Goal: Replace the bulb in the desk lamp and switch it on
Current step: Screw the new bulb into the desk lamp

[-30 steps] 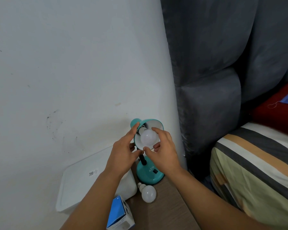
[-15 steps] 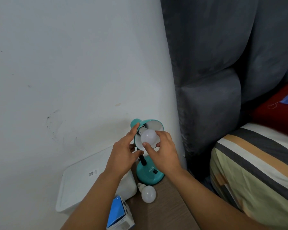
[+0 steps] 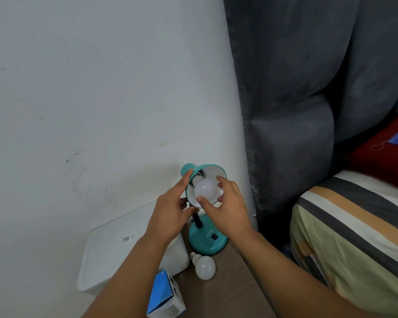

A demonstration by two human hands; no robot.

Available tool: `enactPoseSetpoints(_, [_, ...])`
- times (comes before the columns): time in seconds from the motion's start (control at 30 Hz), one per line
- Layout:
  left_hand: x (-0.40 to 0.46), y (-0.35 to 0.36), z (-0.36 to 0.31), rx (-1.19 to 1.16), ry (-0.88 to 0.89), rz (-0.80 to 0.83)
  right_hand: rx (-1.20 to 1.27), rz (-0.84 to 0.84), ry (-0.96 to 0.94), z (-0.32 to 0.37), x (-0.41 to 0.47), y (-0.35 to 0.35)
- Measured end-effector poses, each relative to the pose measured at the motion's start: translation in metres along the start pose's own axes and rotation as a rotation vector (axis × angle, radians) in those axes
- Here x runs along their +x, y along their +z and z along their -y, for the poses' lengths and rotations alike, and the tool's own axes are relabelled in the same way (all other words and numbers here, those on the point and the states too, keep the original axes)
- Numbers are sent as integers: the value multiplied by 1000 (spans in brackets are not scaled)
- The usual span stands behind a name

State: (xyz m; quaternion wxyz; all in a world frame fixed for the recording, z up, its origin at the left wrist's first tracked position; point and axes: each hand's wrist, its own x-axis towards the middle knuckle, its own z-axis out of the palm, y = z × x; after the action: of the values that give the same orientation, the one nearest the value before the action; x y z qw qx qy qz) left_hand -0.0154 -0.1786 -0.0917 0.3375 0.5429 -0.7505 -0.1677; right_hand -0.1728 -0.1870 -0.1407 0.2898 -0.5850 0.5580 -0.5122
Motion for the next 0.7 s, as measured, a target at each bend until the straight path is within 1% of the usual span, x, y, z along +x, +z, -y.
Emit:
enactPoseSetpoints(0.07, [1,0,0,-6,5,6,-3,27,-32,-1,-1,-1])
enactPoseSetpoints(0.17, [2,-3,-1,53,55,29,-17,35,-87,-4,0,-3])
enactPoseSetpoints(0.3, [6,-5,1,99,110,35,-32,17,-69,-1,2,-3])
enactPoseSetpoints(0.43, [6,-4,4,79,106,22,-67,-6,-40,2,4,-2])
enactPoseSetpoints(0.53, [6,-2,6,54,90,15,-46,-1,-36,0,1,-2])
enactPoseSetpoints(0.63, [6,-2,6,58,87,15,-47,-7,-91,-3,0,-1])
enactPoseSetpoints(0.7, [7,-2,7,67,93,17,-61,-15,-91,-2,2,-2])
